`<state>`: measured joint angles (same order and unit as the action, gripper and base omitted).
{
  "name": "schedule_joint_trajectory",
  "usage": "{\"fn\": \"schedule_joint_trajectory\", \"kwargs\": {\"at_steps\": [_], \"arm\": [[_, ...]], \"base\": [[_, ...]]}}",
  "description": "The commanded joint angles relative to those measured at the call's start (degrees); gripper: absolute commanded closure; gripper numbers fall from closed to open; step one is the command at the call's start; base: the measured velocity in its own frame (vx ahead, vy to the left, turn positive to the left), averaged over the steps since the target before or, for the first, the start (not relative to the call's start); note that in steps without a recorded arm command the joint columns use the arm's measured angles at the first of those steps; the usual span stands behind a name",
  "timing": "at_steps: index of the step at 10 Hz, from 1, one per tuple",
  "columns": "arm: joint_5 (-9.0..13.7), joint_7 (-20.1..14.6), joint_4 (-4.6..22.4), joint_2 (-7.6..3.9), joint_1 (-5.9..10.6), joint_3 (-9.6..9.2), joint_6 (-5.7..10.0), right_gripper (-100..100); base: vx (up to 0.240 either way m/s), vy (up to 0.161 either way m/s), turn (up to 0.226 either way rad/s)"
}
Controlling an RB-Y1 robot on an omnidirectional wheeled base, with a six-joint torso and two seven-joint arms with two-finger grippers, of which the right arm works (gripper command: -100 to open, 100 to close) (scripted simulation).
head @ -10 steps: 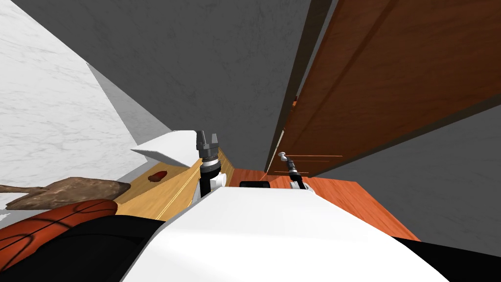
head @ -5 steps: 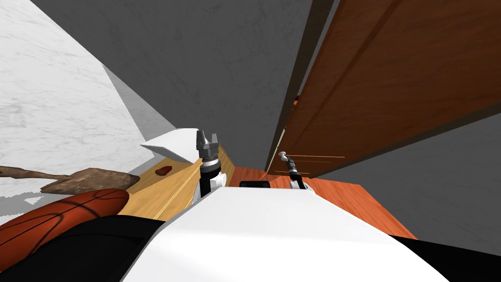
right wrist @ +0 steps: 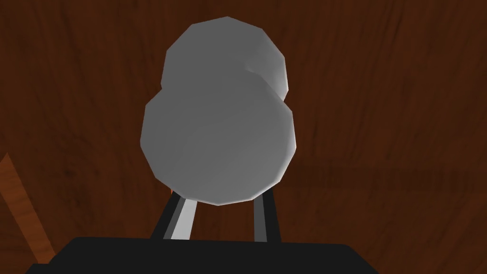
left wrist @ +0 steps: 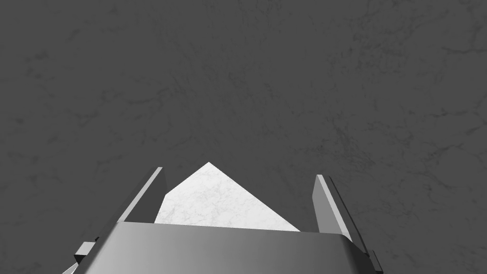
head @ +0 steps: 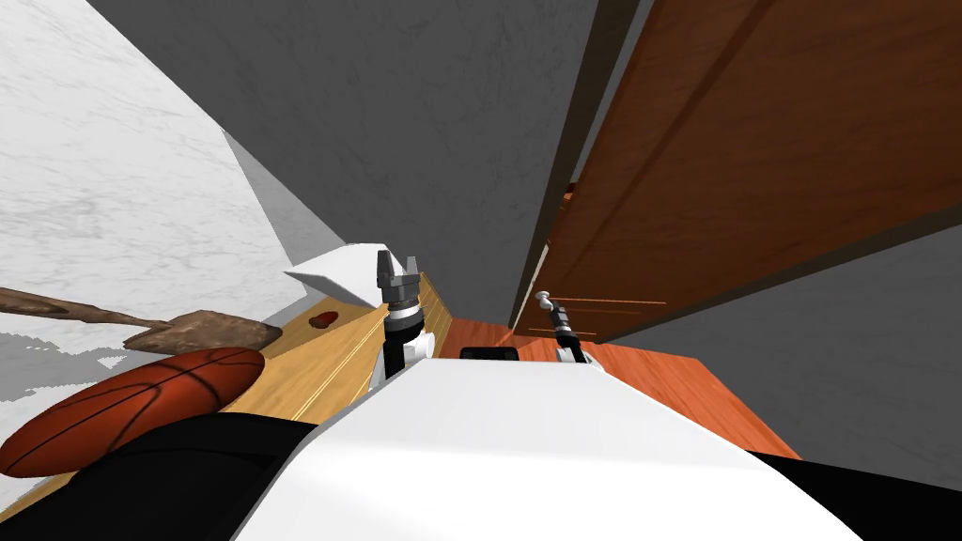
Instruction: Pull the door open
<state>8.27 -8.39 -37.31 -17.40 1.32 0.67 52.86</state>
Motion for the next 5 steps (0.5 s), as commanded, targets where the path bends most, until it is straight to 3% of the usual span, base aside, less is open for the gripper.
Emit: {"fn": "schedule_joint_trajectory", "kwargs": {"at_steps": [1,5], "arm": [[1.22,-2.86,-1.23,1.3,0.41,-1.91,-0.46,100],[1.22,-3.73,-1.23,1.3,0.41,-1.91,-0.46,100]], "base": [[-0.086,-0.023,0.168],[-0.02,-0.012,0.013]]}}
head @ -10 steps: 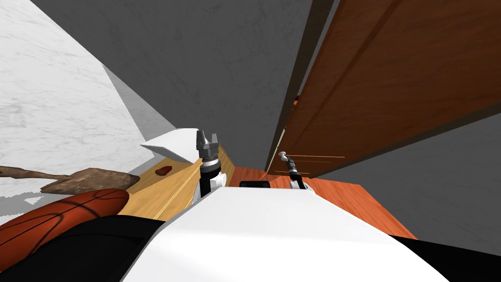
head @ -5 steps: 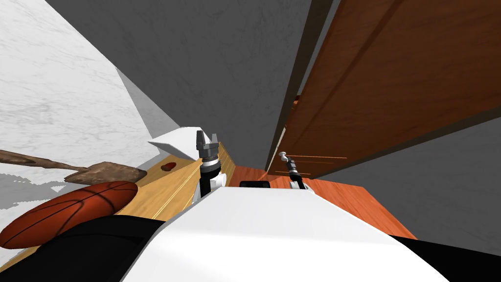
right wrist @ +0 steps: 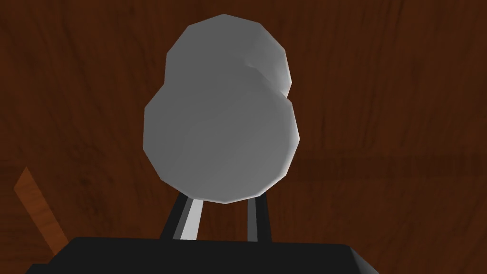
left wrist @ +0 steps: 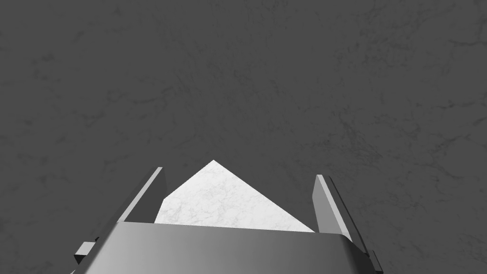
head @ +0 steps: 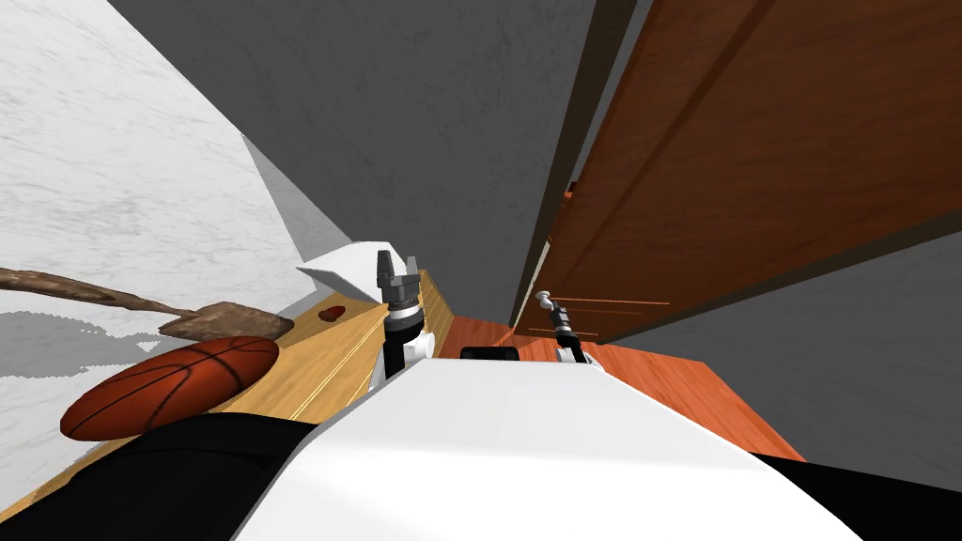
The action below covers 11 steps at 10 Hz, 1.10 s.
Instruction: Pull the door open
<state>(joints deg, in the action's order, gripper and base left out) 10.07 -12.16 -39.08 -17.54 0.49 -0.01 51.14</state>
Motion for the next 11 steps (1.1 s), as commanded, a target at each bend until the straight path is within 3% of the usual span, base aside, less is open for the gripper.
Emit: {"fn": "schedule_joint_trajectory", "kwargs": {"at_steps": [1,6,8,10,11], "arm": [[0.64,-2.35,0.57,1.34,1.31,-1.66,1.13,100],[4.29,-9.35,0.62,1.04,1.52,-2.96,0.75,100],[4.29,-9.52,0.62,1.04,1.52,-2.96,0.75,100],[4.29,-9.52,2.69,1.04,1.52,-2.96,0.75,100],[4.29,-9.52,2.08,1.04,1.52,-2.96,0.75,100]], "base": [[-0.023,-0.013,0.094],[-0.06,-0.028,0.076],[-0.028,-0.019,0.023],[0.003,-0.001,0.022],[-0.01,0.008,-0.011]]}}
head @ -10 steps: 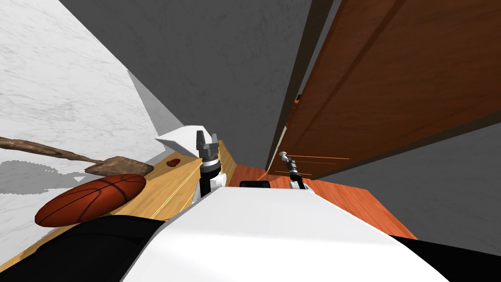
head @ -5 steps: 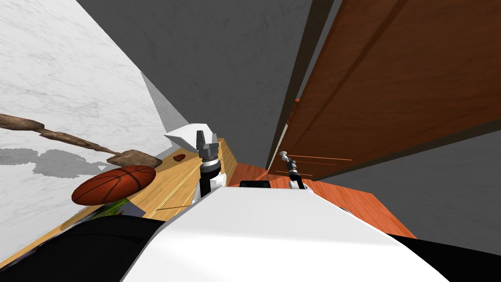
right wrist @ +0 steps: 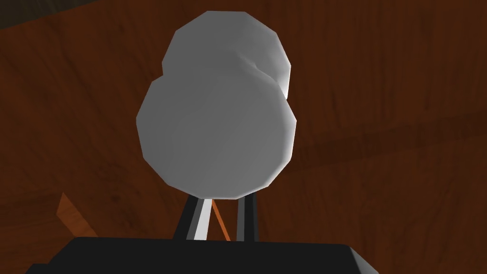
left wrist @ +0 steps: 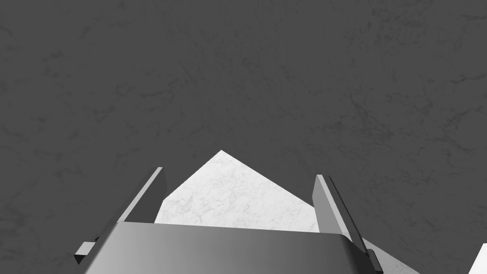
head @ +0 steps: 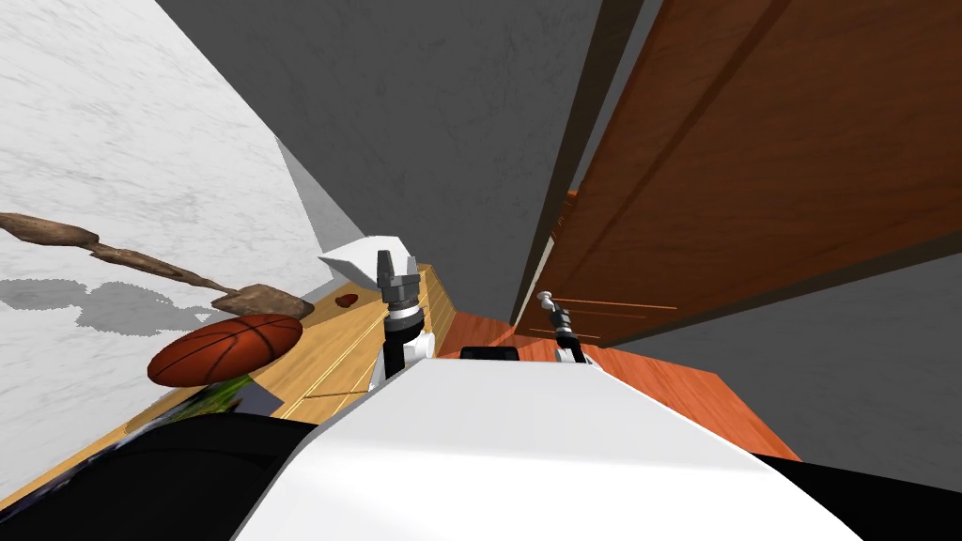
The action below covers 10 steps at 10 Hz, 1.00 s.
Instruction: Pull the door open
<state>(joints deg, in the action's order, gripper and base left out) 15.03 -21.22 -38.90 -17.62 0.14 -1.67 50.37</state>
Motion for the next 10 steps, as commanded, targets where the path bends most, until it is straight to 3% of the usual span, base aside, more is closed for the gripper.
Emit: {"fn": "schedule_joint_trajectory", "kwargs": {"at_steps": [1,4,5,6,7,10], "arm": [[-0.68,-0.46,0.44,1.11,1.87,-1.3,1.51,100],[-0.68,-0.46,0.44,1.11,1.87,-1.3,1.51,100],[0.4,-2.58,1.99,-0.36,1.55,-0.49,1.07,100],[0.72,-3.76,1.91,-0.42,1.49,-0.66,1.05,100],[1.56,-5.01,2.8,-0.47,1.38,-0.48,0.54,-100],[3.28,-9.4,2.47,0.02,1.63,-0.99,0.27,-100]], "base": [[-0.004,0.005,-0.004],[0.0,0.006,-0.004],[-0.028,-0.023,0.022],[-0.042,-0.034,0.069],[-0.048,-0.026,0.053],[-0.074,-0.02,0.025]]}}
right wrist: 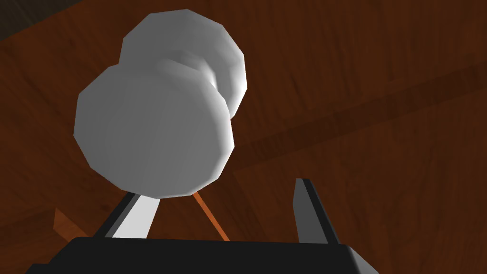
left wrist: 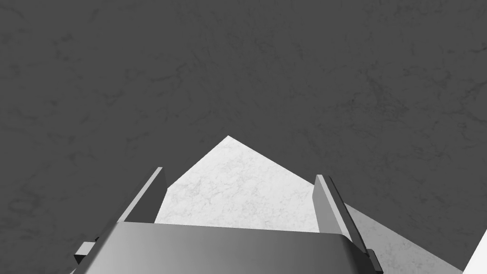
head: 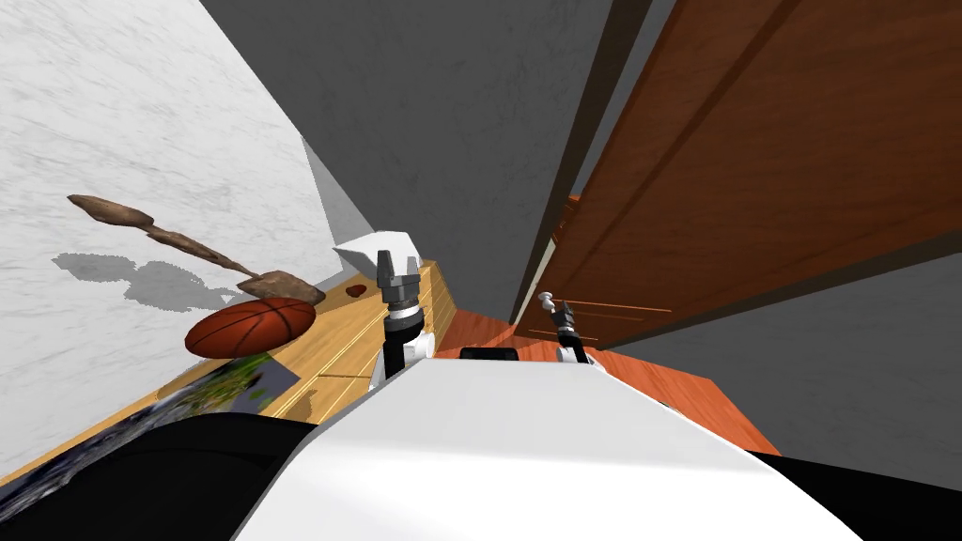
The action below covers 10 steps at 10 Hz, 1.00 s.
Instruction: Pull the door open
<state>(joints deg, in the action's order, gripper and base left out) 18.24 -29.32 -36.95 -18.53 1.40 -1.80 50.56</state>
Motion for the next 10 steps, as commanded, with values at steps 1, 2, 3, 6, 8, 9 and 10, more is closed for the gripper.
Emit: {"fn": "schedule_joint_trajectory", "kwargs": {"at_steps": [1,2,3,6,8,9,10], "arm": [[0.81,-2.86,0.38,1.15,0.48,-1.07,-0.04,-100],[0.81,-3.17,0.38,1.15,0.48,-1.07,-0.04,-100],[1.61,-5.18,0.23,1.38,0.6,-1.31,-0.17,-100],[3.39,-9.49,-0.11,1.89,0.86,-1.83,-0.46,-100],[4.35,-11.73,-0.29,2.17,1.0,-2.11,-0.61,-100],[5.34,-13.88,-0.47,2.45,1.15,-2.4,-0.77,-100],[6.36,-15.44,-0.67,2.74,1.3,-2.7,-0.93,-100]], "base": [[-0.106,0.007,0.112],[-0.072,0.02,0.055],[-0.05,0.014,0.062],[-0.06,-0.003,0.043],[-0.068,-0.018,0.054],[-0.061,-0.017,0.043],[-0.085,-0.02,0.099]]}}
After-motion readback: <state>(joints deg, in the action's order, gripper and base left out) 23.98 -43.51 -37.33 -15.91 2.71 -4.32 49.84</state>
